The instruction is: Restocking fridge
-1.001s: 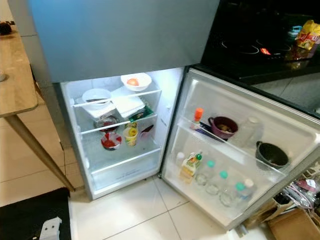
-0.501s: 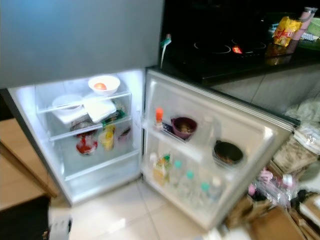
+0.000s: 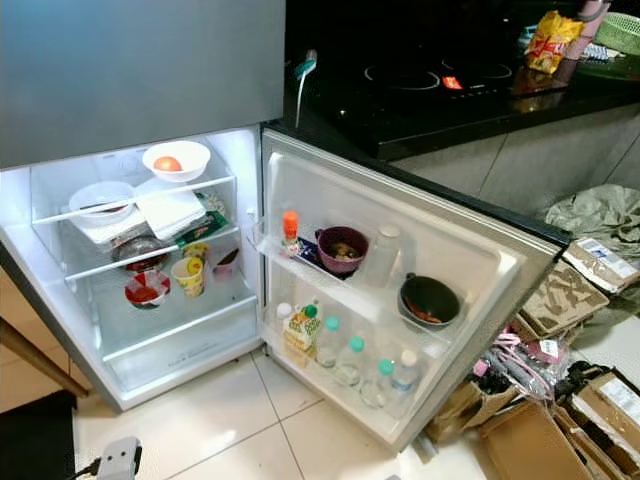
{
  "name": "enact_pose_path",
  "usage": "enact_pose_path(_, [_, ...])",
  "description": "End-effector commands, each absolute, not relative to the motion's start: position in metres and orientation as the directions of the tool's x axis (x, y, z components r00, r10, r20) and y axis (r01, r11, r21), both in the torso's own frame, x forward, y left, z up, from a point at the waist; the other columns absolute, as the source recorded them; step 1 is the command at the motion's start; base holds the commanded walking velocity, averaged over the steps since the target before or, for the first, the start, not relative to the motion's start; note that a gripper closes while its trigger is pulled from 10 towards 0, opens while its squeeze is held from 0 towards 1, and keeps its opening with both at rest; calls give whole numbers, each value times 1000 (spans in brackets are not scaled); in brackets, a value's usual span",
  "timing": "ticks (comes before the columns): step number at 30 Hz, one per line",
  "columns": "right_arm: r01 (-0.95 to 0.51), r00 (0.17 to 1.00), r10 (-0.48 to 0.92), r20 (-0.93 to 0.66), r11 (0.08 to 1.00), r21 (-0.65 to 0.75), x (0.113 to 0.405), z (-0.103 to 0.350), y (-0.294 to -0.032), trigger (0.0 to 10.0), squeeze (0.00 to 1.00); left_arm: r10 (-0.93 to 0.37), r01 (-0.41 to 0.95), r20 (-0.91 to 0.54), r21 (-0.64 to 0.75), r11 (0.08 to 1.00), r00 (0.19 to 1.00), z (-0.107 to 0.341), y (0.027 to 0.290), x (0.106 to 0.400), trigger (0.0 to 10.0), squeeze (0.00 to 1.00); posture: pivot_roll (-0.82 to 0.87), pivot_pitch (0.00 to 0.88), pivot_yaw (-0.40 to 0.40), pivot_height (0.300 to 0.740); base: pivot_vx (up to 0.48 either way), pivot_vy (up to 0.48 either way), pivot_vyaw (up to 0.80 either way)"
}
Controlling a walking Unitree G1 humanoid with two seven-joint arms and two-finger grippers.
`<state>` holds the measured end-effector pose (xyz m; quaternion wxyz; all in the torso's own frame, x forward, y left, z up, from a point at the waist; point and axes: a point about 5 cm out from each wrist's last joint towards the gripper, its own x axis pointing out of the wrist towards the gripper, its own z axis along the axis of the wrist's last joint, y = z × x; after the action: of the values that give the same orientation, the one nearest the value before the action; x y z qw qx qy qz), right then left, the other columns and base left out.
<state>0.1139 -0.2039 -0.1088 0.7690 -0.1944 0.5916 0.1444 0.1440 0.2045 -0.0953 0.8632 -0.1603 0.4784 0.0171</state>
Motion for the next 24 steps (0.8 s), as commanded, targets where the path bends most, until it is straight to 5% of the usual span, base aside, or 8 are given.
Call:
enact_pose_path(1, [-445, 271, -13, -963, 885, -138, 115, -108, -205, 10000, 0, -117, -190, -838, -253, 949, 532, -97, 205, 141, 10000, 0, -31, 0, -44, 740, 0, 0, 0])
enact_pose_path(10, [-466, 251, -7, -968, 876, -127, 114, -109, -204, 10000, 0, -114, -188, -840, -247, 951, 530, -96, 205, 141, 10000, 0, -26, 0, -43, 740, 0, 0, 0])
enact_pose_path(24, [-479, 243, 11, -970, 871, -110, 114, -109, -202, 10000, 0, -117, -177, -843, -243, 954, 526, -97, 204, 140, 10000, 0, -29, 0, -38, 740, 0, 0, 770])
